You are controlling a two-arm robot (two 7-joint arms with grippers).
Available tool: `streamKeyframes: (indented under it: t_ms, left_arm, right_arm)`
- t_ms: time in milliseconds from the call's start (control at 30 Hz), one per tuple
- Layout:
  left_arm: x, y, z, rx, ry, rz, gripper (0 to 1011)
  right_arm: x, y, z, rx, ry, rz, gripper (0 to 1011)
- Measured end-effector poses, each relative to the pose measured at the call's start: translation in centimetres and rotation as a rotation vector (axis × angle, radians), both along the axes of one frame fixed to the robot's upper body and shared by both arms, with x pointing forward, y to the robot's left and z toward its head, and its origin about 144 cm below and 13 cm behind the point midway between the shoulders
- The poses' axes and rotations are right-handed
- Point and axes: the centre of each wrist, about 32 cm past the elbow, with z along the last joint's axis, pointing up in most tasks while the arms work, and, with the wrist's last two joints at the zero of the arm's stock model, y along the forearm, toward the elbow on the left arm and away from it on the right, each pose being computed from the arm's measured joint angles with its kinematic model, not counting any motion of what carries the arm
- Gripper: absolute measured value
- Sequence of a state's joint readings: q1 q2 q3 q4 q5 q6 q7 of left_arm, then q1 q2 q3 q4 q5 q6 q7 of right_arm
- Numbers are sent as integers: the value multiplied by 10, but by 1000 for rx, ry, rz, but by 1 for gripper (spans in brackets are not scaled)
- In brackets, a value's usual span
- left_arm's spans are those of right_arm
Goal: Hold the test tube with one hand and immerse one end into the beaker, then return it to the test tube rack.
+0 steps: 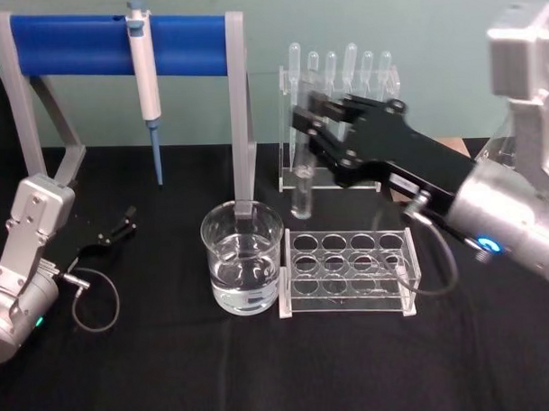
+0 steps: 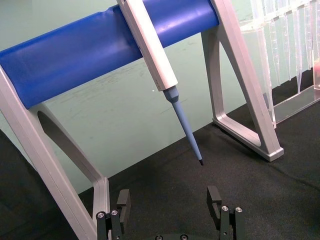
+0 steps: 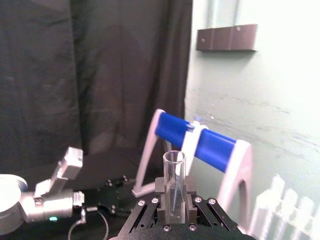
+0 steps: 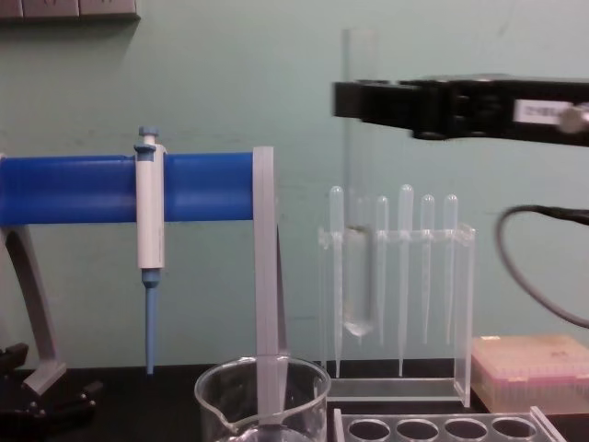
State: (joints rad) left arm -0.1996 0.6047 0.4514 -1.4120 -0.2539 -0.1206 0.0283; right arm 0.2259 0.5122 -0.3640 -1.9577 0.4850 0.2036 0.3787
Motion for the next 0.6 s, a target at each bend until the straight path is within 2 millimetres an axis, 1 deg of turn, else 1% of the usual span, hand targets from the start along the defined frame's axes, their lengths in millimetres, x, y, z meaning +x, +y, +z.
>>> streamKeyframes:
  t_ms: [133,233,433,600]
  left_arm:
    - [0,0,0,0,0,0,1000]
    - [0,0,0,0,0,0,1000]
    - [0,0,0,0,0,0,1000]
    - [0,0,0,0,0,0,1000]
  right_arm:
    - [-7,-12,-7,-1,17,-32,223]
    - [-11,-20,-19,4,46,-54,223]
    - [-10,-25,-37,10,85,-79,222]
    - [-8,-27,-46,12,104,-91,222]
